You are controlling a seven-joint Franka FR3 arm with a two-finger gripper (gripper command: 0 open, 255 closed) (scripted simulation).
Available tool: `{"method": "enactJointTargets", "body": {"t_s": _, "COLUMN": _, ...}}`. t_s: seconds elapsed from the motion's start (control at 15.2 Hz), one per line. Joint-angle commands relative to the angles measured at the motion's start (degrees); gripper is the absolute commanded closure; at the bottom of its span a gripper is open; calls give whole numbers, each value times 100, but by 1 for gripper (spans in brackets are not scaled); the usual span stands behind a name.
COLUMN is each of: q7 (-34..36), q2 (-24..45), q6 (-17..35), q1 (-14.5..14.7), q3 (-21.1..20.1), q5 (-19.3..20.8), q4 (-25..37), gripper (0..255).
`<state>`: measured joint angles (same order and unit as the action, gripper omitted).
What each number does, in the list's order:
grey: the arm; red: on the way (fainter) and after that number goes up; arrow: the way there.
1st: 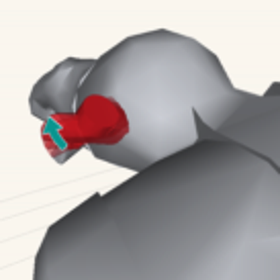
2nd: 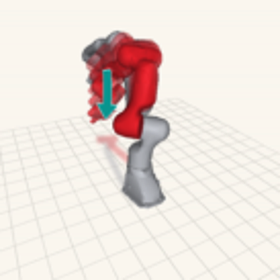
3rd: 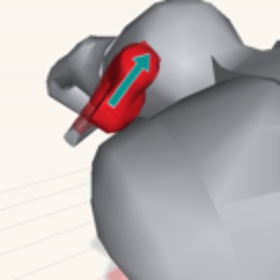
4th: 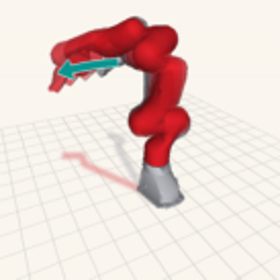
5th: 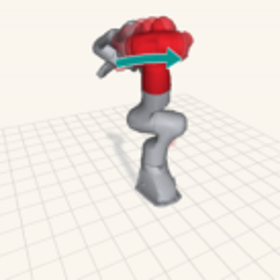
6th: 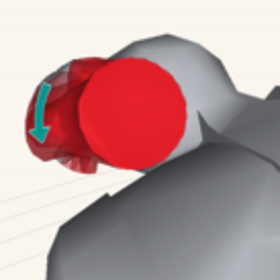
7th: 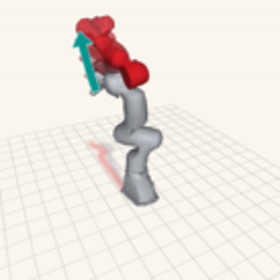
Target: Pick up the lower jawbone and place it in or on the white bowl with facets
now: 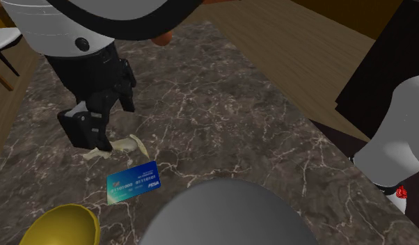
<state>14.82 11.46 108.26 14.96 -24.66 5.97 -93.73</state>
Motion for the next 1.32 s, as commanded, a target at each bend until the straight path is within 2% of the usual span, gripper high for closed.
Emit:
{"method": "enactJointTargets", "body": {"t_s": 0.0, "q7": 7, "q2": 25, "q6": 144, "q1": -3, "q3": 5, "q5": 14, "q4": -118, "gripper": 0}}
{"method": "enactJointTargets", "body": {"t_s": 0.53, "q7": 10, "q2": 33, "q6": 184, "q1": -3, "q3": 7, "q5": 19, "q4": -151, "gripper": 0}}
{"method": "enactJointTargets", "body": {"t_s": 0.59, "q7": 10, "q2": 33, "q6": 184, "q1": -3, "q3": 7, "q5": 19, "q4": -151, "gripper": 255}}
{"method": "enactJointTargets", "body": {"t_s": 1.19, "q7": 36, "q2": 95, "q6": 184, "q1": 23, "q3": 2, "q5": 59, "q4": -42, "gripper": 255}}
{"method": "enactJointTargets", "body": {"t_s": 1.25, "q7": 36, "q2": 95, "q6": 184, "q1": 23, "q3": 2, "q5": 59, "q4": -42, "gripper": 0}}
